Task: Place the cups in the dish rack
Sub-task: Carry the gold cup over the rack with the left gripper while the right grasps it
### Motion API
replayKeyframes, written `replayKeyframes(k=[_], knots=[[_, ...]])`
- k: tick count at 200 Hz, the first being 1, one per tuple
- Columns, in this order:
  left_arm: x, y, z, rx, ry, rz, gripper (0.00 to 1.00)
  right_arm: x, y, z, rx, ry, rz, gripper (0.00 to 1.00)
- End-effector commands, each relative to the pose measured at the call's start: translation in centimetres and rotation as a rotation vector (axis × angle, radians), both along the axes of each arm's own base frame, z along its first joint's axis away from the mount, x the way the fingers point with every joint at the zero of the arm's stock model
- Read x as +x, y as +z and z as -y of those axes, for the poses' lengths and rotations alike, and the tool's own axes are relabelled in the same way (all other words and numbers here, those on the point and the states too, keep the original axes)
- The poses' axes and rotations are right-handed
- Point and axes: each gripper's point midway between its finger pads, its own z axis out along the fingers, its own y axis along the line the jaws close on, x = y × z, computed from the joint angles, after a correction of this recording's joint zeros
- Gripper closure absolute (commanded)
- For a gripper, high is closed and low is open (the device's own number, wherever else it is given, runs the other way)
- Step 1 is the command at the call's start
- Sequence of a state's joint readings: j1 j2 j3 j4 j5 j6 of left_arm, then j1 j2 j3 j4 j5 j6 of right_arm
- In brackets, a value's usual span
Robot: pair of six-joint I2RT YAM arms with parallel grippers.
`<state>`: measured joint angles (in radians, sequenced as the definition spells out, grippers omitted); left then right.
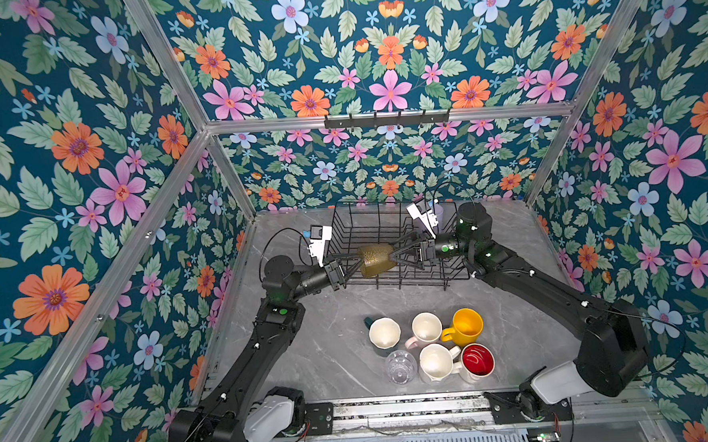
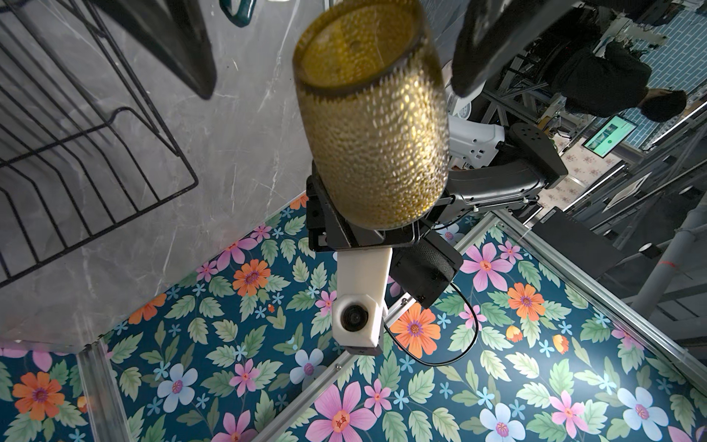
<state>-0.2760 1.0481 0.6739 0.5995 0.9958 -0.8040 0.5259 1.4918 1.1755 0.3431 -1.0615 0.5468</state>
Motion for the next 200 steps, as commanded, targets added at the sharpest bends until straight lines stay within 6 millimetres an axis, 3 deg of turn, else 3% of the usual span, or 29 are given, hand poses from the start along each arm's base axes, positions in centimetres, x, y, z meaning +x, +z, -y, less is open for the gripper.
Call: replayKeyframes(k=[1,51,111,141,168,200], knots=[[-0.5,0.9,0.1,-0.011,-0.020,0.048,1.00,-0.4,0.7,-0.8,0.018,0.028,0.021,0.06],[-0.6,1.0,0.1,-0.014,-0.021,0.051,1.00,-0.8,0.2,-2.4,0.008,0.071,-0.004,0.08],[-0.6,1.1,0.1,-0.015,-0.030,0.051,1.00,-0.7,0.1,-2.7,0.005,0.076,-0.012,0.16],[-0.5,1.2,0.2,-0.017,-0.030,0.048,1.00,-0.6,-0.1,-2.8,-0.002,0.078,-0.023,0.26],[-0.4,1.2,0.2,-0.017,-0.030,0.046,1.00,-0.6,-0.3,-2.8,-0.007,0.077,-0.029,0.44],[-0.3,1.3,0.2,-0.018,-0.030,0.046,1.00,-0.7,-0.3,-2.8,-0.007,0.083,-0.031,0.58]])
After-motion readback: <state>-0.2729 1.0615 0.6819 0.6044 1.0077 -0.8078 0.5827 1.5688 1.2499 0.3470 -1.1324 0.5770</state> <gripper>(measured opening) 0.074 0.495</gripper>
